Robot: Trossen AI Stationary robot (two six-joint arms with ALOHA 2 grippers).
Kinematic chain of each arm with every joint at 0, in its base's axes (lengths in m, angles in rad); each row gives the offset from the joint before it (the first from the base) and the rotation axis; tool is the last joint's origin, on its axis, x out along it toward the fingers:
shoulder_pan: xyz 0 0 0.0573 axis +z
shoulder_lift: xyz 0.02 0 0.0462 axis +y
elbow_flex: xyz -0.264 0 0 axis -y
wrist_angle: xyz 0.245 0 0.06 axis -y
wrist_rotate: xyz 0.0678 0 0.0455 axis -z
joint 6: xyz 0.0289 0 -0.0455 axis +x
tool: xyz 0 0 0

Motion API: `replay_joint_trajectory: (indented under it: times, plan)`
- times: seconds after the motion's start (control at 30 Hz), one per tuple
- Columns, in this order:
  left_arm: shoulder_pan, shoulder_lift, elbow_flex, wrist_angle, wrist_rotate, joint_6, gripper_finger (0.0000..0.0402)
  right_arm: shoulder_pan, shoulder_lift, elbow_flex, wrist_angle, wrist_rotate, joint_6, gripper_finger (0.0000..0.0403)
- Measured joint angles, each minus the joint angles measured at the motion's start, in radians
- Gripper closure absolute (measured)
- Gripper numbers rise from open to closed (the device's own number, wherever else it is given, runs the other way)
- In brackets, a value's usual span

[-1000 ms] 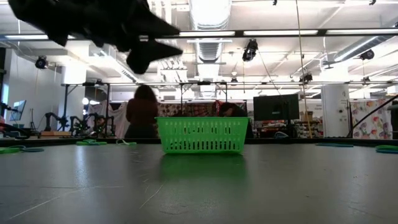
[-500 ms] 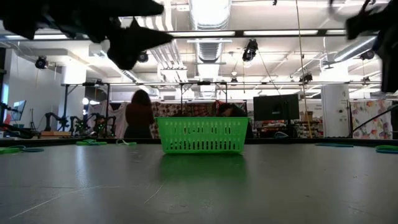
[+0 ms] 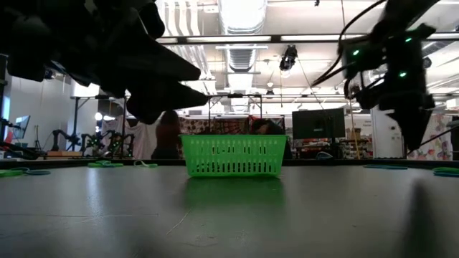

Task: Sort rubber bands into baskets
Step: Put the blue rubber band into the yellow basket

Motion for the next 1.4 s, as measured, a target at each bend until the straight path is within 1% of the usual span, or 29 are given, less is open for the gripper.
replay_joint_trajectory:
  times: [0.2, 0.37, 0.47, 0.6, 0.73, 0.83, 1.03, 1.1, 1.23, 1.4]
  plan:
    - [0.000, -0.004, 0.000, 0.002, 0.001, 0.023, 0.0193, -0.127, 0.148, 0.073, 0.043, 0.003, -0.071, 0.0238]
    - [0.000, -0.004, 0.000, -0.001, 0.002, 0.030, 0.0193, -0.243, 0.281, 0.105, 0.058, -0.001, -0.144, 0.0235]
    - [-0.001, -0.004, 0.000, -0.013, 0.003, 0.031, 0.0193, -0.305, 0.338, 0.111, 0.102, 0.000, -0.190, 0.0240]
    - [-0.004, -0.004, 0.000, -0.028, 0.003, 0.032, 0.0193, -0.359, 0.379, 0.113, 0.107, -0.005, -0.233, 0.0258]
    - [-0.003, -0.004, 0.000, -0.040, 0.003, 0.039, 0.0193, -0.384, 0.401, 0.115, 0.110, -0.019, -0.268, 0.0282]
    - [-0.003, -0.004, 0.000, -0.041, 0.003, 0.057, 0.0193, -0.391, 0.414, 0.115, 0.111, -0.053, -0.339, 0.0306]
    - [-0.003, -0.004, 0.000, -0.040, 0.001, 0.053, 0.0193, -0.395, 0.437, 0.115, 0.110, -0.054, -0.442, 0.0368]
    - [-0.006, -0.004, 0.000, -0.040, 0.001, 0.051, 0.0193, -0.396, 0.443, 0.115, 0.111, -0.052, -0.450, 0.0387]
    - [-0.006, -0.004, 0.000, -0.040, 0.000, 0.051, 0.0193, -0.395, 0.436, 0.114, 0.113, -0.046, -0.449, 0.0393]
    - [-0.006, -0.004, 0.000, -0.040, 0.000, 0.051, 0.0193, -0.381, 0.379, 0.108, 0.106, -0.058, -0.447, 0.0394]
